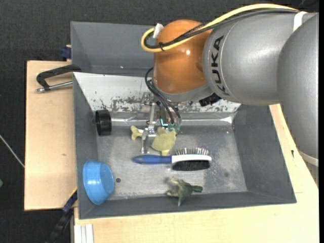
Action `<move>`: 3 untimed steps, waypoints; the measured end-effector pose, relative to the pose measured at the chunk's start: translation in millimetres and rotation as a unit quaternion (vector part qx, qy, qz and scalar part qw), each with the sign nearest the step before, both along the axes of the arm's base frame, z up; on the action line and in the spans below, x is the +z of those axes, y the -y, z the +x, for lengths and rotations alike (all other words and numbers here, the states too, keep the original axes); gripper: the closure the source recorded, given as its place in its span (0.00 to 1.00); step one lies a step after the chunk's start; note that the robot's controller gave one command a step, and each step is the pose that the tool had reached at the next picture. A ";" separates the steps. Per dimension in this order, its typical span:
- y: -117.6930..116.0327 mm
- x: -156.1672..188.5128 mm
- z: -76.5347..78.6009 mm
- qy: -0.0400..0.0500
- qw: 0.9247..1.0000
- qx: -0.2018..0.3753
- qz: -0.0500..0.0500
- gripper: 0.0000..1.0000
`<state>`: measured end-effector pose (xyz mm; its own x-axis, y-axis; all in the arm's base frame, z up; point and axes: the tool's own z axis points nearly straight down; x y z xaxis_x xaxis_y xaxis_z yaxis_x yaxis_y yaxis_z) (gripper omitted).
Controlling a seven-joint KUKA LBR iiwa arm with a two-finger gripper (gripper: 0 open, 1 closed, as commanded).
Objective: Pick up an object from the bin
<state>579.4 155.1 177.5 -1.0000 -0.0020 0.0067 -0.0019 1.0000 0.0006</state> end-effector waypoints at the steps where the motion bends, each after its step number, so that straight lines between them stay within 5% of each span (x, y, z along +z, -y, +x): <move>1: 47.4 -104.2 1.8 0.005 0.969 0.248 0.002 0.00; 2: 47.2 -102.4 3.9 0.009 0.969 0.247 0.002 1.00; 3: 62.5 22.8 7.4 0.010 0.963 0.269 0.000 1.00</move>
Offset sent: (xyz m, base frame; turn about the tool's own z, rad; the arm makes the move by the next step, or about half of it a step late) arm 0.0006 -0.0496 -0.1064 -0.5012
